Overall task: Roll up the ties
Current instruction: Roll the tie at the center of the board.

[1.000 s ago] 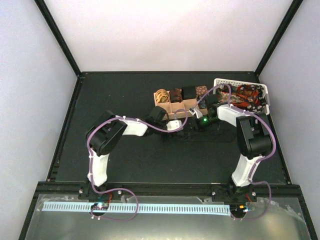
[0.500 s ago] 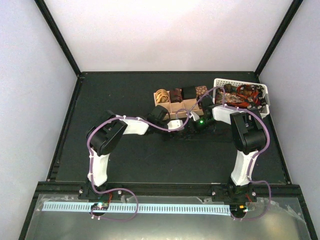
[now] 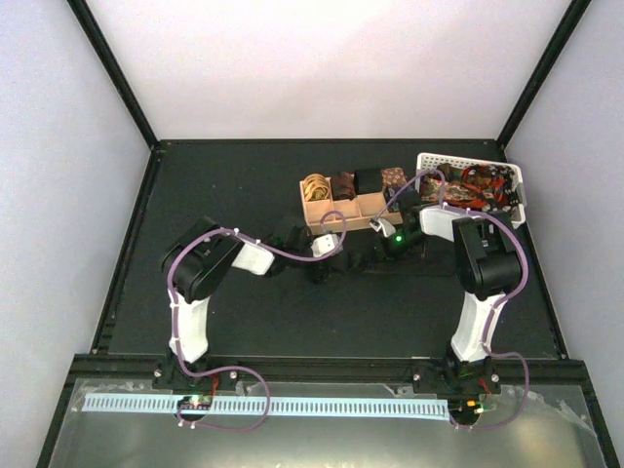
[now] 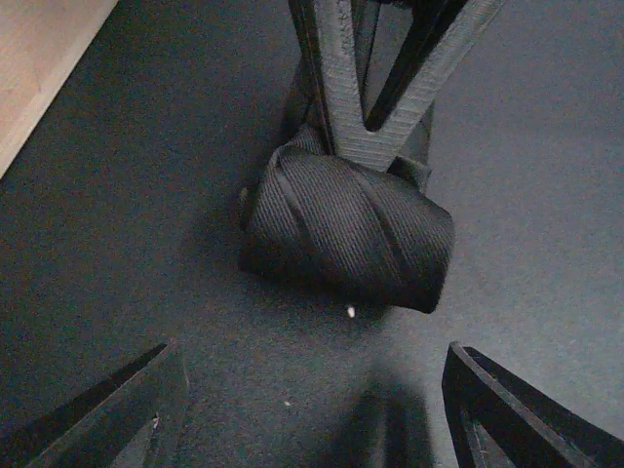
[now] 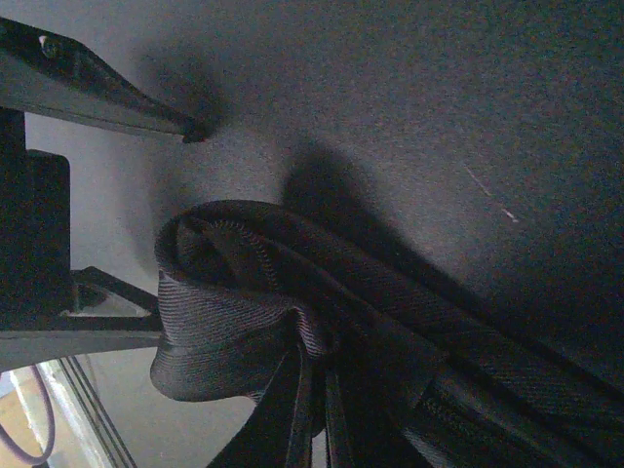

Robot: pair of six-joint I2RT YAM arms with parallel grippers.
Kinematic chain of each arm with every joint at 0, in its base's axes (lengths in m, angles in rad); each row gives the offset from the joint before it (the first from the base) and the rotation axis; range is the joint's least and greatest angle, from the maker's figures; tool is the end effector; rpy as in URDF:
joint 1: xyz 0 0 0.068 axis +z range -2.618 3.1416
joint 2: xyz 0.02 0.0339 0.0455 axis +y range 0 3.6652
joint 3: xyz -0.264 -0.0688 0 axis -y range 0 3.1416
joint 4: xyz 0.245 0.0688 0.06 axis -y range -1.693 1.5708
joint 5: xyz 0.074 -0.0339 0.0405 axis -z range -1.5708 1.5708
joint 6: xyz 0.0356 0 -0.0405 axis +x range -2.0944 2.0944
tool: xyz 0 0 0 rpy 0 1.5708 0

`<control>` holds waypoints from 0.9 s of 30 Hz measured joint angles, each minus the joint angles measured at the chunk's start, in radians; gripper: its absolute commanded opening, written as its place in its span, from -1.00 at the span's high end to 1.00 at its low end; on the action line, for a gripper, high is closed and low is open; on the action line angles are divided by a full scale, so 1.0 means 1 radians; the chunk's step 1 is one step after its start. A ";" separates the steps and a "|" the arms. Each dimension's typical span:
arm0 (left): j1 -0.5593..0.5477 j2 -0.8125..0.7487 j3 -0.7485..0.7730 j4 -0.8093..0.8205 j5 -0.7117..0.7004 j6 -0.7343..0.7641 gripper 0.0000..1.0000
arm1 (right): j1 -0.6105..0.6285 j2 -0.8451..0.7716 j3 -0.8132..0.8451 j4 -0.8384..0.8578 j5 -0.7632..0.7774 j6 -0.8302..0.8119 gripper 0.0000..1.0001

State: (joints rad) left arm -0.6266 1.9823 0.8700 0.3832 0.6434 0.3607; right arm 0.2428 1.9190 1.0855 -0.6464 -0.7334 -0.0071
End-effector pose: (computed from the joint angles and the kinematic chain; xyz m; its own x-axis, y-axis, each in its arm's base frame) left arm 0.2825 -0.2309 0.0940 -0.2114 0.5016 -0.8388 0.9685 0.2230 -0.1107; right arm 0.3130 0.1021 0.1206 -0.9649 -0.2444 -0.0955 -0.2444 0.7048 0.6660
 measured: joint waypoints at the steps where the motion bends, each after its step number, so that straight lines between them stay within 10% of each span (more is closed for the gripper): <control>1: 0.004 0.002 -0.019 0.043 0.014 -0.021 -0.50 | -0.003 0.000 0.000 -0.002 0.001 -0.003 0.98; 19: -0.062 0.173 0.013 0.436 0.061 -0.184 -0.49 | -0.021 0.027 0.004 -0.008 -0.025 -0.016 0.98; 27: -0.075 0.209 0.064 0.426 0.058 -0.196 -0.14 | -0.025 0.039 0.007 -0.012 -0.044 -0.021 0.98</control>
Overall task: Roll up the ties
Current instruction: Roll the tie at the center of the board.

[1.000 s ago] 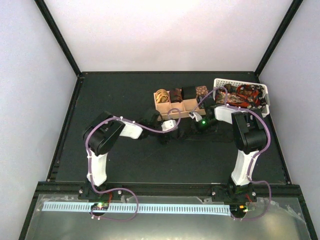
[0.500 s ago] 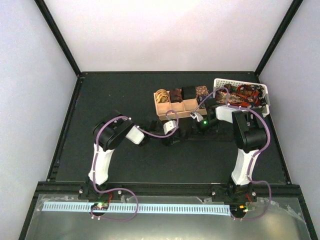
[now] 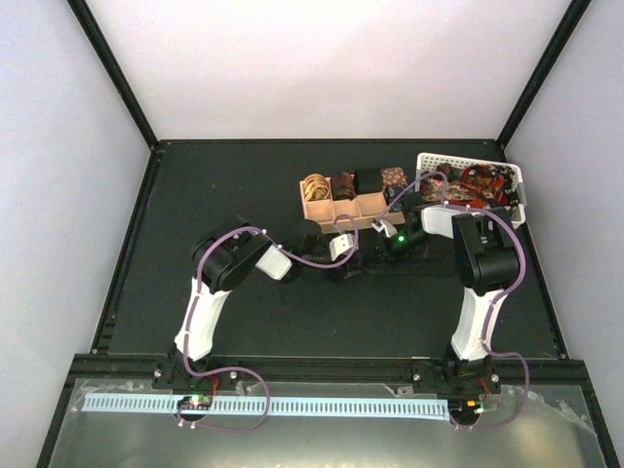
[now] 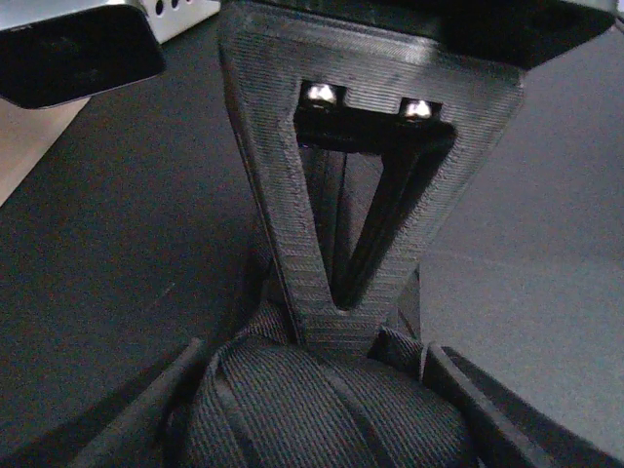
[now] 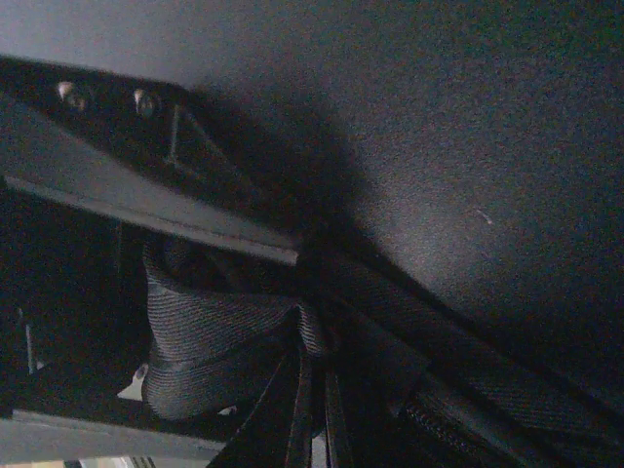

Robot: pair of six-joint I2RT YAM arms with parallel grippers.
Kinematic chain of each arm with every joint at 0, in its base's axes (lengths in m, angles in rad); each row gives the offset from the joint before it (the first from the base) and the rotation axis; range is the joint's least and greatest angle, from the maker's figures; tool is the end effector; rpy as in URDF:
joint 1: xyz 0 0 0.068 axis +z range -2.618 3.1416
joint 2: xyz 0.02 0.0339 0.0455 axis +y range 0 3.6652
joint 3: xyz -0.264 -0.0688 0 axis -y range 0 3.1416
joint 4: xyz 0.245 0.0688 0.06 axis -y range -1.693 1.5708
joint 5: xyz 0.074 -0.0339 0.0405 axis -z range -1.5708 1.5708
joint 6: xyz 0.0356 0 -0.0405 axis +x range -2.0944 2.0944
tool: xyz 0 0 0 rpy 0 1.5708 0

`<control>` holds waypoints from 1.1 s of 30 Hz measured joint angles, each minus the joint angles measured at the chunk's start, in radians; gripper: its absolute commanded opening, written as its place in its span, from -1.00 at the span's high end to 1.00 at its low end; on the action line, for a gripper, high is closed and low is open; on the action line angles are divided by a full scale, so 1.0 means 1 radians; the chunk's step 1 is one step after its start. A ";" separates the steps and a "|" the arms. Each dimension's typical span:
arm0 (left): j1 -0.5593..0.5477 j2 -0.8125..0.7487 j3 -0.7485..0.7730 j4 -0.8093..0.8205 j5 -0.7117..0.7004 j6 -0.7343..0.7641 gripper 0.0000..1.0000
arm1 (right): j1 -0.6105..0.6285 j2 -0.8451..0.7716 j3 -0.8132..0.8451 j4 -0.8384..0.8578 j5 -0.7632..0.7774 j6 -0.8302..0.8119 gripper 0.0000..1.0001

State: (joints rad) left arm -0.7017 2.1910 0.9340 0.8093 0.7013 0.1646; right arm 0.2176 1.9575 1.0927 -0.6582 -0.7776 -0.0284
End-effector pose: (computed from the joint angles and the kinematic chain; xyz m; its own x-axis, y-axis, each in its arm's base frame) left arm 0.2887 -0.2740 0.0700 -0.1726 0.3098 -0.9350 0.9789 0.1595 -0.1278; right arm 0.3158 0.0954 0.1112 -0.9696 -0.2351 -0.0677 -0.2142 0.6822 0.6991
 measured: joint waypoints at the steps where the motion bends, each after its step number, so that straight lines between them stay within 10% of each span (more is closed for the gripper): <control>1: 0.000 0.000 0.001 -0.003 -0.002 0.000 -0.04 | -0.001 0.003 0.000 0.000 -0.007 -0.001 0.98; 9: -0.005 -0.066 -0.054 -0.068 -0.035 0.053 0.22 | 0.011 0.023 -0.002 0.000 -0.060 -0.011 0.95; 22: -0.020 -0.211 -0.018 -0.465 -0.151 0.211 0.37 | 0.022 0.005 0.023 -0.057 -0.064 -0.049 0.18; 33: -0.032 -0.222 0.061 -0.653 -0.208 0.257 0.34 | 0.050 -0.075 0.003 -0.020 -0.113 0.008 0.14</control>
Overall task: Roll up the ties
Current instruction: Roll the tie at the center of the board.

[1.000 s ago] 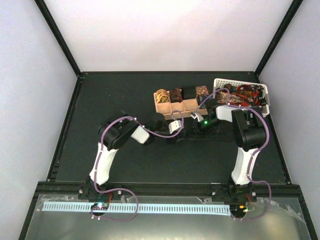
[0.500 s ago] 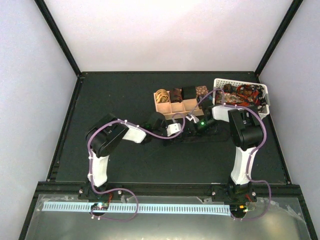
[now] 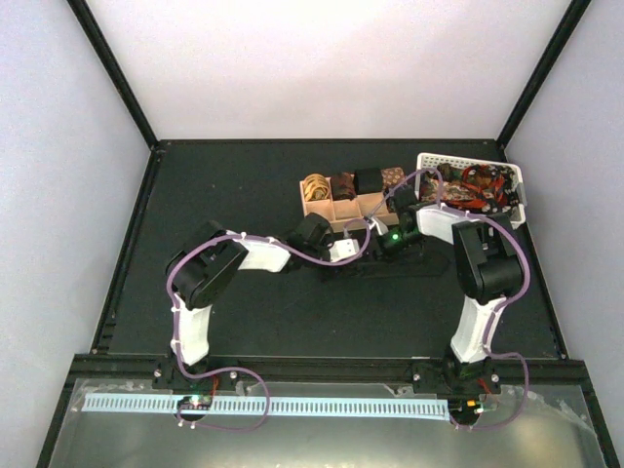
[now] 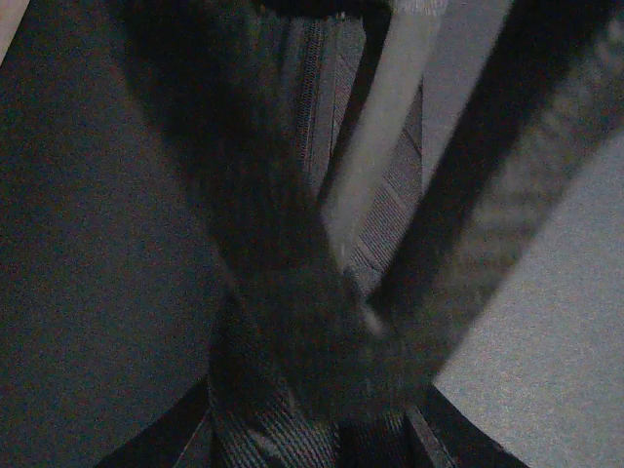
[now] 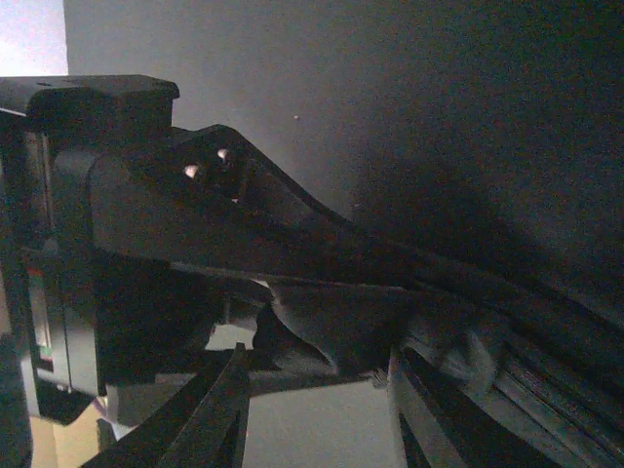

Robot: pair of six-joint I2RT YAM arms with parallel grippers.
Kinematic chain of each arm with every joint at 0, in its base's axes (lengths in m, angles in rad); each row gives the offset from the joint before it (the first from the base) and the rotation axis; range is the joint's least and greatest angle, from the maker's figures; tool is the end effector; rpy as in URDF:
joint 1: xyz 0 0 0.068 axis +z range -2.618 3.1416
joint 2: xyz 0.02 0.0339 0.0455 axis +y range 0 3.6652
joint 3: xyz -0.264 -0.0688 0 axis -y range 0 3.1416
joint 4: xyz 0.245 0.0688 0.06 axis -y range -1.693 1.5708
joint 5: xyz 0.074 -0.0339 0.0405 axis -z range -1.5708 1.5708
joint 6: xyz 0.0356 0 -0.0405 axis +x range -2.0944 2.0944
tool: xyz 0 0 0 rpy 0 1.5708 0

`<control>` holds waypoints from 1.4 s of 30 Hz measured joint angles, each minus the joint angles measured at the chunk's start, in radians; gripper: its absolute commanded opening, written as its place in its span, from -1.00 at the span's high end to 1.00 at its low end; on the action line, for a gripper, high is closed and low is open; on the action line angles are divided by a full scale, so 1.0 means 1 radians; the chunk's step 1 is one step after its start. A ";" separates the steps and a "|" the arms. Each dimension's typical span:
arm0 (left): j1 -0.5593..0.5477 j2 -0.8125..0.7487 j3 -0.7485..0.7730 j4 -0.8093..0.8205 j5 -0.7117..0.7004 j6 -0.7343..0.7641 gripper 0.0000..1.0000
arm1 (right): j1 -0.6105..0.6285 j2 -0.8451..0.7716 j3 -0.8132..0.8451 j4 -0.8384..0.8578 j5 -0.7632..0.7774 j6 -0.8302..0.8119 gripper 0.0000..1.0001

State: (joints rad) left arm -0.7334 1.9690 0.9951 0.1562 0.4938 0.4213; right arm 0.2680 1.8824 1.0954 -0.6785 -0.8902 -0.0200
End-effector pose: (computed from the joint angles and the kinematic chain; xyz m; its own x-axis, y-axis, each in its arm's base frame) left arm 0.2723 -0.2681 0.1111 -0.1551 0.6245 -0.7655 0.9793 0.1992 -0.0359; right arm 0.3075 0.1131 0.1378 -0.9539 -0.2750 -0.1205 -0.2645 0.5798 0.7706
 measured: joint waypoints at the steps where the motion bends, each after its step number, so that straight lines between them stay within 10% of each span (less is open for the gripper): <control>1: -0.001 0.000 0.004 -0.008 -0.003 0.003 0.34 | 0.006 0.002 0.000 0.005 -0.005 0.005 0.15; 10: -0.006 0.000 0.018 -0.040 -0.016 0.010 0.33 | 0.032 0.046 0.000 0.058 0.000 0.050 0.97; 23: -0.002 0.000 0.015 -0.053 -0.050 0.004 -0.33 | -0.014 0.054 -0.005 0.035 -0.024 0.012 0.98; 42: 0.024 0.024 -0.092 0.266 0.095 -0.111 -0.70 | -0.112 0.080 -0.053 -0.035 0.021 -0.106 0.98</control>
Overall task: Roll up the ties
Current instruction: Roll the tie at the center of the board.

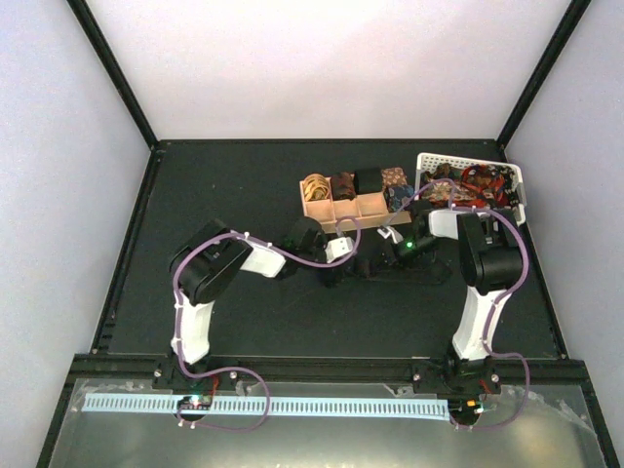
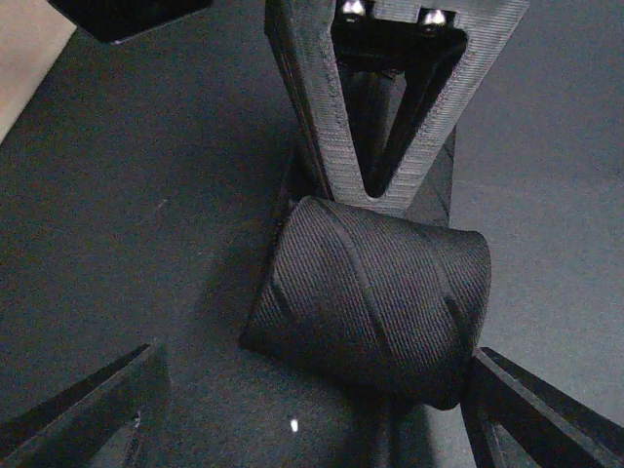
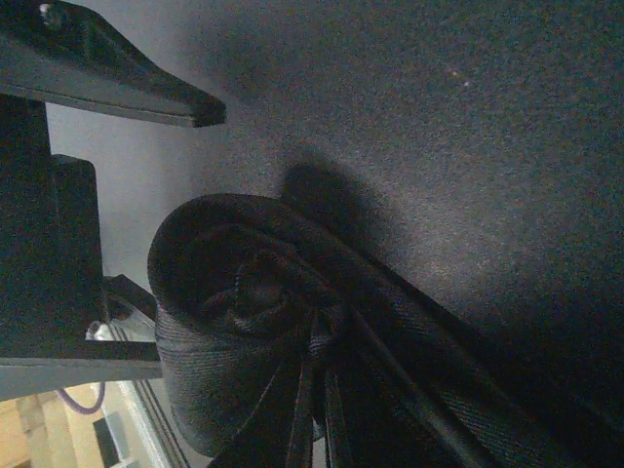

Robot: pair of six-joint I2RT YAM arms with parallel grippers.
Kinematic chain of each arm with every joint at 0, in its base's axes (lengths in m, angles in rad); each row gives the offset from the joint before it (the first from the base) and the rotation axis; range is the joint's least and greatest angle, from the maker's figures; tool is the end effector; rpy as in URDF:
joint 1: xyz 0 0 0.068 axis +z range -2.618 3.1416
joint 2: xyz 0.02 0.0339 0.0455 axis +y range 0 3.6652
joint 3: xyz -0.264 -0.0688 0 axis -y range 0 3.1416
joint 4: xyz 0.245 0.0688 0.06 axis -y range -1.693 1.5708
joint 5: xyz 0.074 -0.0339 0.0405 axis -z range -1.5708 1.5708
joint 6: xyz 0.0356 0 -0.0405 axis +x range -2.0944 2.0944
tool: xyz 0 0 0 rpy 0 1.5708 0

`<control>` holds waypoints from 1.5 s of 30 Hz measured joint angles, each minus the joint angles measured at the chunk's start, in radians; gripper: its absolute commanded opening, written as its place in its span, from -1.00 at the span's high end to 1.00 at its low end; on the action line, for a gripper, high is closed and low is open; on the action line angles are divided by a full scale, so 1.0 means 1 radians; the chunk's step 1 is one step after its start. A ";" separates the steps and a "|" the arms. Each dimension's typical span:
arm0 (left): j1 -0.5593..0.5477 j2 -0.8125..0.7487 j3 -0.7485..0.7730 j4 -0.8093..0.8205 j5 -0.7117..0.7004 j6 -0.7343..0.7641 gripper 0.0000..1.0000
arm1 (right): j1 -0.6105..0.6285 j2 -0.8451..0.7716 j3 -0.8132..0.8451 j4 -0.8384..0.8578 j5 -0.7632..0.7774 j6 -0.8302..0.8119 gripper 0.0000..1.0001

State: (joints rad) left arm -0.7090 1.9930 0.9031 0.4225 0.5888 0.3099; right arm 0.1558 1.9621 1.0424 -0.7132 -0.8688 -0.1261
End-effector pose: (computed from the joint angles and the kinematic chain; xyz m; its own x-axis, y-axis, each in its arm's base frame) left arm 0.2726 -0.2599 0.1007 -0.1813 0.4897 -0.8528 0.9742 0.2078 -0.0878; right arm 0.3029 0.0751 0.1022 -0.9714 -0.2348 -0.0343 -0.1770 0.6207 0.7638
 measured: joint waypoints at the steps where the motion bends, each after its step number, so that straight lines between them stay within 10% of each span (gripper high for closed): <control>1: -0.002 0.011 0.001 0.015 0.008 -0.005 -0.71 | 0.000 -0.006 -0.002 0.002 0.010 0.000 0.98; 30: -0.013 0.129 -0.085 0.403 0.019 -0.046 -0.66 | 0.084 0.038 0.066 0.018 0.024 0.046 0.98; 45: -0.010 0.125 -0.020 0.261 0.058 0.011 0.02 | 0.086 0.047 0.090 -0.008 0.026 0.032 0.60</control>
State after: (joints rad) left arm -0.7189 2.1178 0.8833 0.6834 0.6468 0.3210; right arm 0.2420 2.0094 1.1328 -0.7212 -0.8433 -0.0944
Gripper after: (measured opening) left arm 0.521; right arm 0.130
